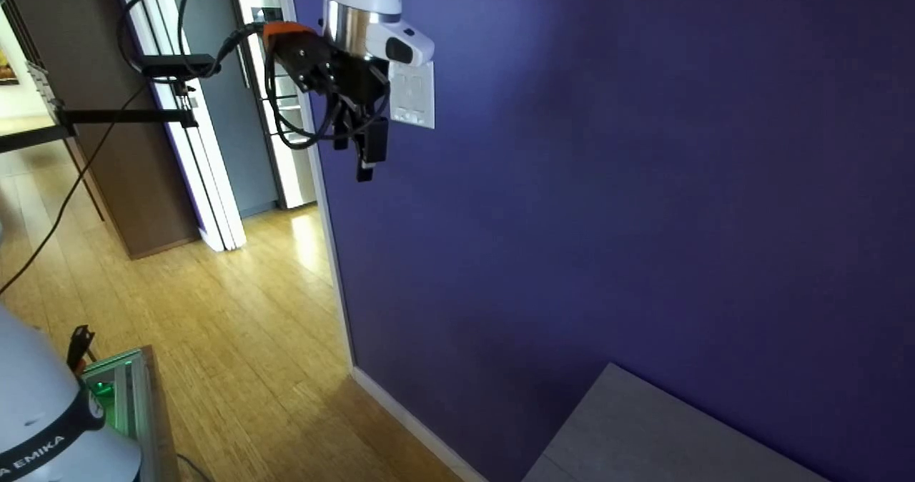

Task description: Flip the switch

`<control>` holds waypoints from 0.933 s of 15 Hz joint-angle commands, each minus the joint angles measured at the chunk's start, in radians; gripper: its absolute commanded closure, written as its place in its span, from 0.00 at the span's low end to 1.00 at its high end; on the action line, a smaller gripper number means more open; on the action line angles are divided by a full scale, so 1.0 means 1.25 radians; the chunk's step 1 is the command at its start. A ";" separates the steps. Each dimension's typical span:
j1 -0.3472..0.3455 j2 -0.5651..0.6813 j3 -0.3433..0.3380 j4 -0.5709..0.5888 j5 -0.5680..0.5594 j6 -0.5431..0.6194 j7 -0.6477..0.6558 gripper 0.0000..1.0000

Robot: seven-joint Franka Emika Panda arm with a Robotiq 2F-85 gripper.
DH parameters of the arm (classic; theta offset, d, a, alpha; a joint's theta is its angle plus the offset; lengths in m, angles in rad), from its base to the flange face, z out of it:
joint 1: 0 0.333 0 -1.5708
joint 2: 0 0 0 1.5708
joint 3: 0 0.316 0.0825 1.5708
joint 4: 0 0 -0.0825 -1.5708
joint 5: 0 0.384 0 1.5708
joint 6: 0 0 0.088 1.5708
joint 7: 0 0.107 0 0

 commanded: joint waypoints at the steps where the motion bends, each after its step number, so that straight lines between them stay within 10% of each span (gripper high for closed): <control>1: 0.010 0.044 0.030 0.080 0.104 -0.021 0.073 0.00; 4: 0.020 0.077 0.045 0.128 0.189 0.015 0.094 0.00; 5: 0.023 0.086 0.050 0.142 0.214 0.034 0.087 0.25; 14: 0.031 0.154 0.093 0.195 0.324 0.279 0.096 0.84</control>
